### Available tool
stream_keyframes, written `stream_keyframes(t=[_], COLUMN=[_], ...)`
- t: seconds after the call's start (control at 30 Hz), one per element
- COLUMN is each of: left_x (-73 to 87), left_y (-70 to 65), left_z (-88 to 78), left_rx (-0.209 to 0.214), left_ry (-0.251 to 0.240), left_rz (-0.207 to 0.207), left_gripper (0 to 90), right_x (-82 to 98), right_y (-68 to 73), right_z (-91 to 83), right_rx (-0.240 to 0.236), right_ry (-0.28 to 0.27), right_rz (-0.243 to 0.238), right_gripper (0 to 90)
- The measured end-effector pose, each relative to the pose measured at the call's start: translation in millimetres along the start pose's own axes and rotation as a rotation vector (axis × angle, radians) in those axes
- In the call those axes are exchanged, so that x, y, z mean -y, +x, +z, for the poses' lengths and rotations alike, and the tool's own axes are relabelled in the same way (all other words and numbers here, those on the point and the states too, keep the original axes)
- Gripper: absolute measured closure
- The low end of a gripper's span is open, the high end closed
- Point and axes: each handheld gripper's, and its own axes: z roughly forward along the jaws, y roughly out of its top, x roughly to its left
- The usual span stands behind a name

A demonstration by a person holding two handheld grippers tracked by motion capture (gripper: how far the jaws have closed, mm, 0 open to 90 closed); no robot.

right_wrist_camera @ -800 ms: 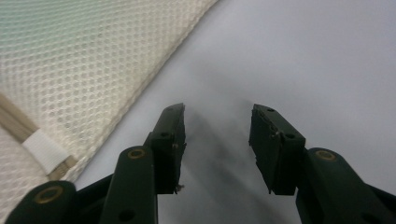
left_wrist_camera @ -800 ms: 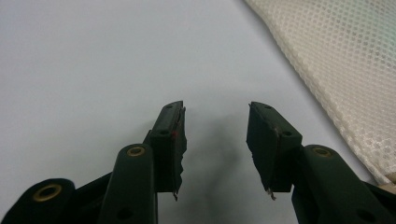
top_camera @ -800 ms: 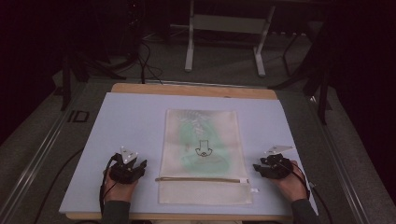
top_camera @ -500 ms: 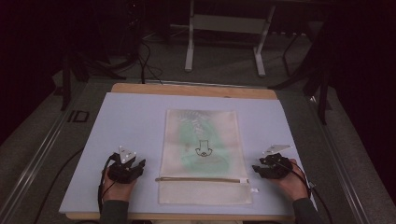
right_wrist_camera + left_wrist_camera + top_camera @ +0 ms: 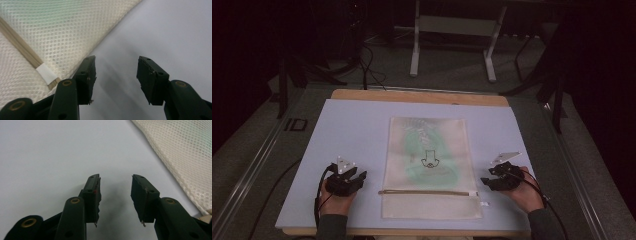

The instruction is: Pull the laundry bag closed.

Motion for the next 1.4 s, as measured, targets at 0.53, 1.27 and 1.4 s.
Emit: stream_keyframes(t=[0.53,1.27,1.4], left_x=[0.9,1.9,2.0], left_y=[2.9,4.3,4.4], left_z=[0.1,-0.4,0.0], left_rx=[0.019,-0.006,-0.007], left_ry=[0.000,-0.003,-0.003], left_rz=[0.005,0.007,0.006], left_gripper=[64.3,63.8,63.5], right_x=[-21.0,-44.4,-48.1], right_y=[7.8,24.2,27.4], right_z=[-7.6,-7.2,-6.5], right_rx=[-0.034,-0.057,-0.065], right_ry=[0.042,0.083,0.088], right_rz=[-0.091,-0.196,-0.210], right_gripper=[50.2,50.1,50.0])
